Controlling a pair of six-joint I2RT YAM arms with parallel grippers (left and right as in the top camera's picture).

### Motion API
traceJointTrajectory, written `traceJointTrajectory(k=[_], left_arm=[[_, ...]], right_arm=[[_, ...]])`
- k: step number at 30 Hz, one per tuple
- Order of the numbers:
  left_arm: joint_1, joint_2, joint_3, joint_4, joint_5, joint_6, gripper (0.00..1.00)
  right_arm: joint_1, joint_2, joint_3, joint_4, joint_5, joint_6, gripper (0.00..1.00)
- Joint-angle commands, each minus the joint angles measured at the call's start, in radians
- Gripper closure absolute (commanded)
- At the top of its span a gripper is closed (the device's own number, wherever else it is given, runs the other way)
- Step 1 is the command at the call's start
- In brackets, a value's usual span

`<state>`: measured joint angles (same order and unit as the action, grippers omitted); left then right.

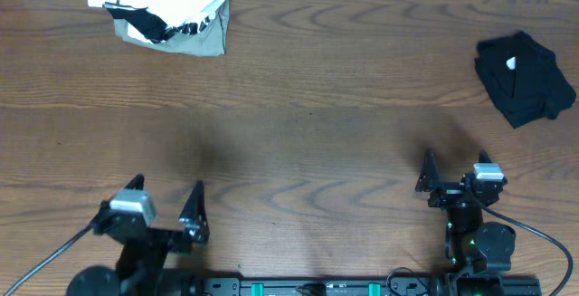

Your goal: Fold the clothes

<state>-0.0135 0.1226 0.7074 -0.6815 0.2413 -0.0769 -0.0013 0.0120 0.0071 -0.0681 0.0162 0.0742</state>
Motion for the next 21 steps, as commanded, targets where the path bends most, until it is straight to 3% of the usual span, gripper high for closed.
traceJointTrajectory(k=[1,8,21], left_arm=[[0.001,-0.026,-0.106,0.101,0.013,0.034,0.02],[0.001,-0.121,-0.332,0.318,0.007,0.081,0.02],[0.009,-0.121,-0.499,0.430,-0.193,0.081,0.02]], right_arm=[[0.002,-0.006,-0.002,-0.004,0.010,-0.012,0.01],[0.002,-0.006,-0.002,-0.004,0.010,-0.012,0.01],[0.002,-0.006,-0.002,-0.004,0.010,-0.012,0.01]])
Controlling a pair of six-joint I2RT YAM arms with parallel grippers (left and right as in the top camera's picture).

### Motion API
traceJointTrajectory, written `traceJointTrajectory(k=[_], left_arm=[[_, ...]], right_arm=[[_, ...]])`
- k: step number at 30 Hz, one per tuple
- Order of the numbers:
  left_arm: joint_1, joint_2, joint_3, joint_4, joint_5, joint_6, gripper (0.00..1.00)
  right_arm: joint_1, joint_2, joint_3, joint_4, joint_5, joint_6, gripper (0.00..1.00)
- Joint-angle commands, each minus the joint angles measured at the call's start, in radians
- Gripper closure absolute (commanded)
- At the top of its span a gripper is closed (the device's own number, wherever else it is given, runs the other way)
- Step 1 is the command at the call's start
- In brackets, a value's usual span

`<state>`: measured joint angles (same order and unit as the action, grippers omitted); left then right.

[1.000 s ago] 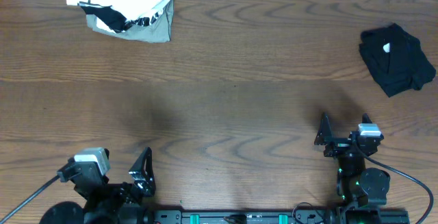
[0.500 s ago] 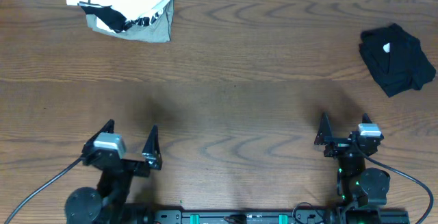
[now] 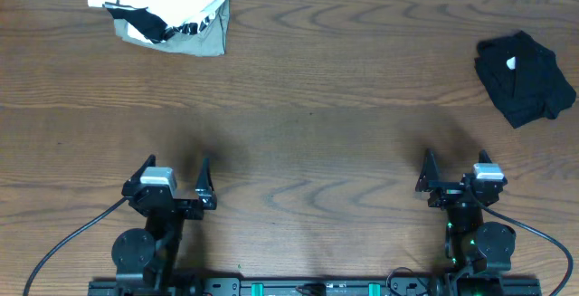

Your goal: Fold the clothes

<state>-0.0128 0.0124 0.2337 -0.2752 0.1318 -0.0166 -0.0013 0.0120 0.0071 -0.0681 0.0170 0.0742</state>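
Observation:
A crumpled pile of white, grey and black clothes (image 3: pixel 163 11) lies at the table's far left edge. A bunched black garment (image 3: pixel 525 77) with a small white tag rests at the far right. My left gripper (image 3: pixel 176 171) stands open near the front left, far from both piles, with nothing between its fingers. My right gripper (image 3: pixel 455 166) is open near the front right, well short of the black garment, and also holds nothing.
The brown wooden table (image 3: pixel 298 106) spans the whole view. Both arm bases and their cables sit along the front edge (image 3: pixel 317 287).
My left gripper has shifted a little to the right and away from the front edge, and now points straight ahead. The right arm and both clothes piles have not moved.

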Motion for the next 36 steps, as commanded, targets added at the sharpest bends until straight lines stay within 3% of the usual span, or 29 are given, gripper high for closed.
traceJointTrajectory(k=[1,11,36], left_arm=[[0.009,-0.011,-0.040,0.038,-0.099,0.021,0.02],[0.009,-0.011,-0.186,0.213,-0.122,0.021,0.02],[0.067,-0.011,-0.230,0.204,-0.144,0.043,0.02]], right_arm=[[0.002,-0.006,-0.002,-0.004,0.009,-0.012,0.01],[0.002,-0.006,-0.002,-0.004,0.009,-0.012,0.01],[0.002,-0.006,-0.002,-0.004,0.009,-0.012,0.01]])
